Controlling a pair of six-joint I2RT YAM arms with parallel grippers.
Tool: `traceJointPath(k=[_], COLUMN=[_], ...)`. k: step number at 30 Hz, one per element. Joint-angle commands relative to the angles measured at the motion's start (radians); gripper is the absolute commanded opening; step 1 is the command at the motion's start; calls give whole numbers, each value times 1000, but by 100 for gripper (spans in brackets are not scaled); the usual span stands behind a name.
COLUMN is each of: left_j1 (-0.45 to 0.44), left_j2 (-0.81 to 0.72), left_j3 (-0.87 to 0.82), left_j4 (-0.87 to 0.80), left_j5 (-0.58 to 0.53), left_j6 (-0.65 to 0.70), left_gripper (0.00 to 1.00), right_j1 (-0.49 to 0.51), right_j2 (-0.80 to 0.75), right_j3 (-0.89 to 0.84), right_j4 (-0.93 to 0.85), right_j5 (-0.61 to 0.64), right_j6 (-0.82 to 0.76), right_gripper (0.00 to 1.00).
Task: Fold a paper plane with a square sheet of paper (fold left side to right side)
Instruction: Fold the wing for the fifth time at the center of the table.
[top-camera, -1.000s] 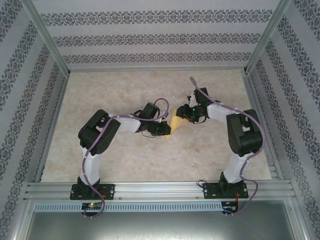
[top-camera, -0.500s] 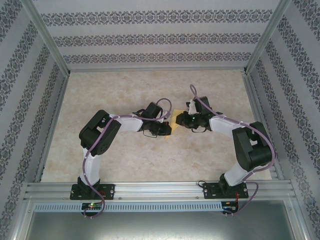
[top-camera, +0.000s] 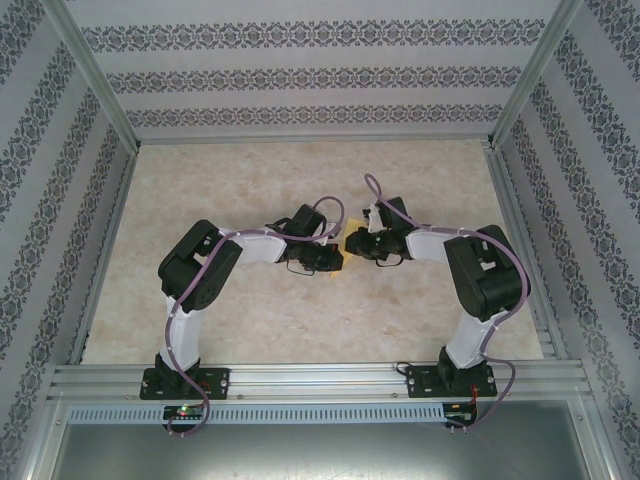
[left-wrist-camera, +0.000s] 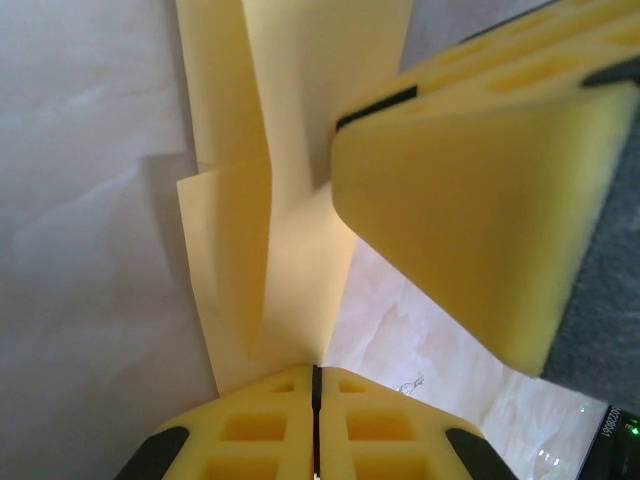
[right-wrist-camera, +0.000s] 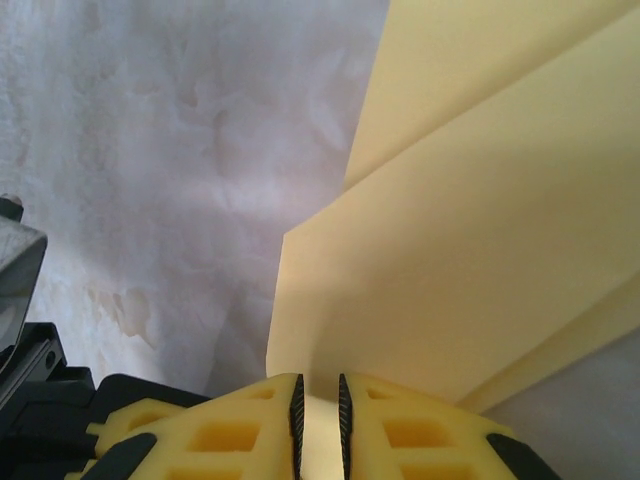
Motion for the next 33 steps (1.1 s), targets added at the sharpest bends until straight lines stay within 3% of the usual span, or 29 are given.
traceJointPath(k=[1,33], left_j1=[-23,-23], left_j2=[60,79], left_j3=[-31,-36], left_j4=[-148,-162], left_j5=[-80,-86], left_j6=[30,35], left_gripper=[9,9], right_j1=[-11,-106], right_j2=[30,89], right_j3=[28,148], right_j4=[5,-194], right_j5=[22,154], right_j6=[-39,-135], right_gripper=[20,22])
